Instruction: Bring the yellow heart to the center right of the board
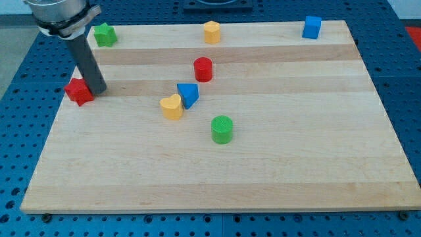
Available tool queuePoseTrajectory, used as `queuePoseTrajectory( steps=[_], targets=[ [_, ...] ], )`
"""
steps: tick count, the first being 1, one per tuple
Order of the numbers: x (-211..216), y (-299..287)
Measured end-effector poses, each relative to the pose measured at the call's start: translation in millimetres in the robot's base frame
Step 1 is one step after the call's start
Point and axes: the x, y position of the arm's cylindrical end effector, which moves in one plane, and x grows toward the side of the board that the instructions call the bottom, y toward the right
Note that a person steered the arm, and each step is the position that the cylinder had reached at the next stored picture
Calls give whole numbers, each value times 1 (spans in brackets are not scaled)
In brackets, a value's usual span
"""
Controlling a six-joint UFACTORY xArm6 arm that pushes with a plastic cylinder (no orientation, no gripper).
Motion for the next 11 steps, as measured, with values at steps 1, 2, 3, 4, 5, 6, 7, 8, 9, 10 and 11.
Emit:
queuePoseTrajectory(
  steps=[1, 2, 3, 4, 5, 6, 7, 8, 9, 10, 11],
  targets=[
    [5, 0],
    [5, 0],
    [-1, 0],
    [0, 30],
    [27, 67],
    [57, 98],
    [77, 137],
    [77, 191],
    [80, 199],
    [82, 165],
    [81, 133]
  ],
)
